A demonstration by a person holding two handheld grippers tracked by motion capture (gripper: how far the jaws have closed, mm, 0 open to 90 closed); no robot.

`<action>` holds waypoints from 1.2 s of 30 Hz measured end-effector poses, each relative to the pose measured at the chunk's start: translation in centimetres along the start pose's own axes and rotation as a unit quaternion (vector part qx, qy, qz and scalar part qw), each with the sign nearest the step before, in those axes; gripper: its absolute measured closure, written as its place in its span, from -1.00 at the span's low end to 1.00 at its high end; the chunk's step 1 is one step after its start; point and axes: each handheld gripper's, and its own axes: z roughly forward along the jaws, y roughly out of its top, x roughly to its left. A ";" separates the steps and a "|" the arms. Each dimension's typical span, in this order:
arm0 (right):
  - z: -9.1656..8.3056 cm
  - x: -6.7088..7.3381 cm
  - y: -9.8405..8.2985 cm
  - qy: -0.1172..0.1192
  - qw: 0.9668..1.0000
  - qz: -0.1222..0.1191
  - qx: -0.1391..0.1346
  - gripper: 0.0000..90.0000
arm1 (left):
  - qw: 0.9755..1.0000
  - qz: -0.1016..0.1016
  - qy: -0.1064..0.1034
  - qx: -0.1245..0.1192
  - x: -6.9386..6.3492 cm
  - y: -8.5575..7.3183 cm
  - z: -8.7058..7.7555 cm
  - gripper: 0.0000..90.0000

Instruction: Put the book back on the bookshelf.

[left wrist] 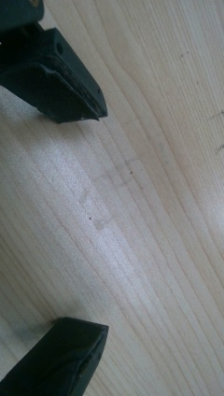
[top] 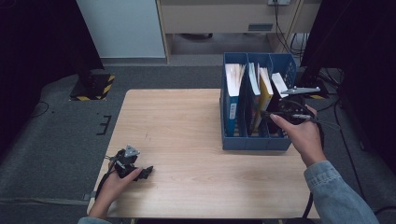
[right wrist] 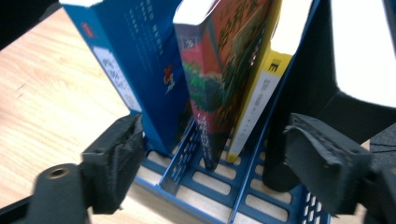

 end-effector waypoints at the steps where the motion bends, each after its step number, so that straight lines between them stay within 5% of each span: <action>1: 0.0 0.1 -0.1 0.000 1.000 -0.001 0.004 -0.63 | 1.000 0.000 0.000 0.000 0.0 0.0 0.0 -1.00; 23: -0.6 0.7 -2.8 0.008 1.000 0.002 0.011 -0.79 | 1.000 0.001 -0.001 0.000 0.0 0.0 0.0 -1.00; 36: -0.5 1.2 -4.5 0.021 1.000 -0.001 -0.008 -0.84 | 1.000 0.001 -0.001 -0.001 0.0 0.0 0.0 -1.00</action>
